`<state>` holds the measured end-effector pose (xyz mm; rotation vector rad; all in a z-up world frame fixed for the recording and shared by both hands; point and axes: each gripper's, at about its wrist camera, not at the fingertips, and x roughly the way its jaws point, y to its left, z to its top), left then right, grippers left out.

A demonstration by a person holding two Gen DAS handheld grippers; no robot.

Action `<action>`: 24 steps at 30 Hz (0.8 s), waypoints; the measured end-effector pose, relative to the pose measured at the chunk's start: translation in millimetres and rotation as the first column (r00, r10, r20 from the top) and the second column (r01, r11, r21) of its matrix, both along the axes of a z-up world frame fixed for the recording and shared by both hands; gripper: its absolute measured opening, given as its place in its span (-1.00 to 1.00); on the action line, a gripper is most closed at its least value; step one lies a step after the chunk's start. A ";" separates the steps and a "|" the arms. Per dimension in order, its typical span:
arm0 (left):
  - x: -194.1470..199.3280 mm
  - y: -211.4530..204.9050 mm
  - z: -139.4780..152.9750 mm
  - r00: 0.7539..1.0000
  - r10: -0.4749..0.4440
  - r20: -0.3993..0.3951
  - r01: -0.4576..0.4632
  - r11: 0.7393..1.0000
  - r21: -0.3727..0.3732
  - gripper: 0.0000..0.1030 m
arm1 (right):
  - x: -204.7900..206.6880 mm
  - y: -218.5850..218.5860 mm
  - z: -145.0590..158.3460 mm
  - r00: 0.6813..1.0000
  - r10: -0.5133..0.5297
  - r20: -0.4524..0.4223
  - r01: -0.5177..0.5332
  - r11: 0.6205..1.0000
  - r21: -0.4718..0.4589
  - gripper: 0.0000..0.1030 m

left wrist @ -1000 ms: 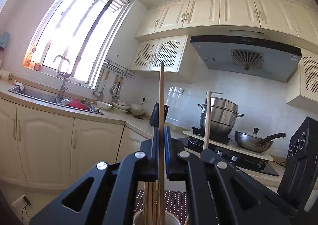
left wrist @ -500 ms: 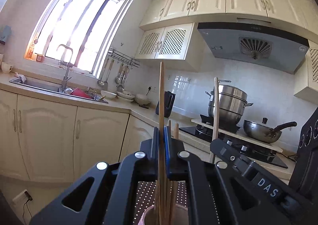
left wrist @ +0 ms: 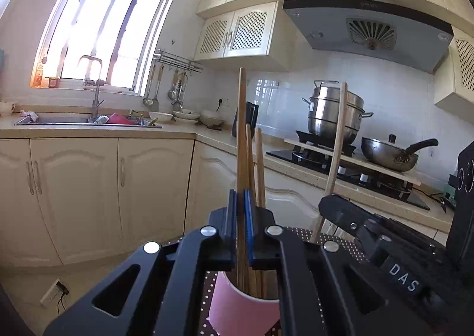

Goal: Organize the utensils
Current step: 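Lower both held chopsticks into the pink cup, then open both tools and withdraw them from the cup toward the pile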

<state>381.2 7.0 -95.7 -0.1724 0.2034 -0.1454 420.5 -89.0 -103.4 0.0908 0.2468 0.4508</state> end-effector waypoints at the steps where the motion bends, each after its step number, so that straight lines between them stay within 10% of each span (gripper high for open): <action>1: -1.7 0.0 -1.5 1.000 0.000 -0.003 0.000 1.000 0.005 -0.89 | -1.0 2.5 -3.4 1.000 -0.003 -0.006 0.003 1.000 -0.022 -0.87; 8: -2.3 3.9 -3.2 0.996 0.006 -0.090 -0.003 1.000 0.026 -0.81 | -6.7 7.2 -18.2 0.998 -0.030 -0.053 0.026 0.998 -0.061 -0.86; 18: -19.9 1.7 5.8 0.995 0.002 -0.102 0.007 0.996 0.092 -0.10 | -22.7 3.5 -9.9 0.994 -0.086 -0.071 0.083 0.996 -0.046 -0.83; 24: -34.3 4.5 16.0 0.995 -0.006 -0.102 0.014 0.997 0.075 0.05 | -39.6 -4.6 -0.4 0.993 -0.105 -0.058 0.104 0.994 -0.021 -0.17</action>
